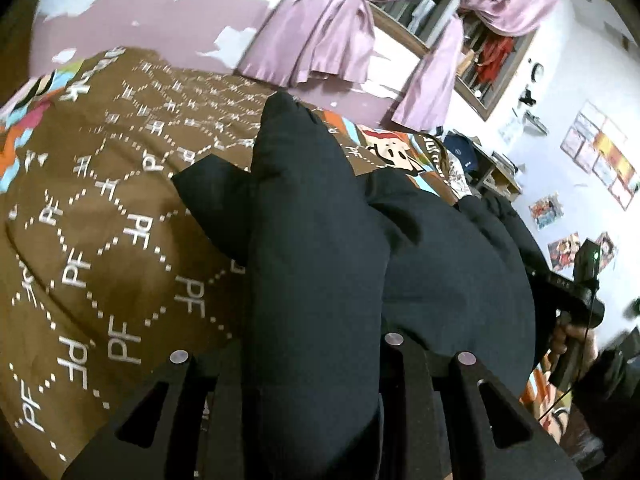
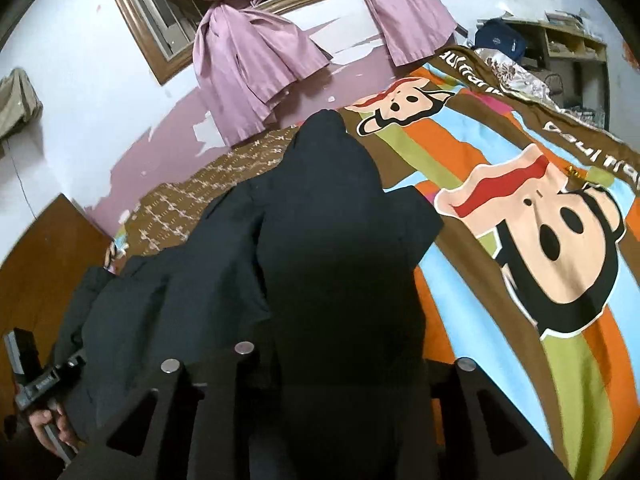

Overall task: Fold large clothes
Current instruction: 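Lower the black jacket bundle onto the bedspread and open both tools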

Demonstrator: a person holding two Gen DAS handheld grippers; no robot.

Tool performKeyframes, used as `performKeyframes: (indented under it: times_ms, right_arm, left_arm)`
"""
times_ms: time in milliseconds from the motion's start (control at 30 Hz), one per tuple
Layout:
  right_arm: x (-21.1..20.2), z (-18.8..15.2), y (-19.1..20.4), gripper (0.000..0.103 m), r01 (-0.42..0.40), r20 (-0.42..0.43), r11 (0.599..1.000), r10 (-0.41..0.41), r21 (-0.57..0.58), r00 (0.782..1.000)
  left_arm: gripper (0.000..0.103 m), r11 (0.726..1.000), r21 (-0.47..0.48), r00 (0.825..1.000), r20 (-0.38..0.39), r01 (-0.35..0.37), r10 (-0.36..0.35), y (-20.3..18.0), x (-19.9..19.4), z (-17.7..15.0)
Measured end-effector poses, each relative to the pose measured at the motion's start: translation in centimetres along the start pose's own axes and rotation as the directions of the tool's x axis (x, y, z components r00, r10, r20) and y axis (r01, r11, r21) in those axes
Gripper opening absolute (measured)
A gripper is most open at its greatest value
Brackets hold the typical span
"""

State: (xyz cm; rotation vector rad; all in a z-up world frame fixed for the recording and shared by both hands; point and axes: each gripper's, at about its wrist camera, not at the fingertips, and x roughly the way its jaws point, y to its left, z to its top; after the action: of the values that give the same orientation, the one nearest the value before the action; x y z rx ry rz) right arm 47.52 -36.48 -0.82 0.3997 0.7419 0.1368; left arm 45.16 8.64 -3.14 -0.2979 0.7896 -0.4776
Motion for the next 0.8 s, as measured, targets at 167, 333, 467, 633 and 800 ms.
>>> performKeyframes:
  times_ms: [167, 333, 467, 633, 800]
  right_arm:
    - [-0.4, -0.1, 0.5, 0.048, 0.049, -0.009, 0.999, -0.049, -0.015, 0.999]
    - [-0.5, -0.7, 0.5, 0.063, 0.101, -0.018, 0.994, -0.102, -0.037, 0.995]
    - [-0.9, -1.2, 0.8, 0.09, 0.138, -0.006, 0.989, -0.139, -0.06, 0.99]
    - [-2.0, -2.3, 0.6, 0.094, 0.14, 0.035, 0.988, -0.138, -0.063, 0.99]
    - [-3.2, -2.7, 1.3, 0.1, 0.139, 0.066, 0.987, -0.134, -0.077, 0.989]
  left_arm:
    - [0.031, 0.995, 0.017, 0.994, -0.034, -0.103, 0.104, -0.1, 0.5, -0.2]
    - [0.045, 0.978, 0.026, 0.977, -0.049, -0.208, 0.209, -0.4, 1.0, -1.0]
    - [0.052, 0.969, -0.005, 0.968, -0.054, -0.247, 0.246, -0.3, 0.8, -1.1]
    - [0.057, 0.947, 0.007, 0.947, -0.036, -0.32, 0.32, -1.2, 0.2, -1.0]
    - [0.082, 0.93, 0.045, 0.931, 0.033, -0.364, 0.363, -3.2, -1.5, -1.3]
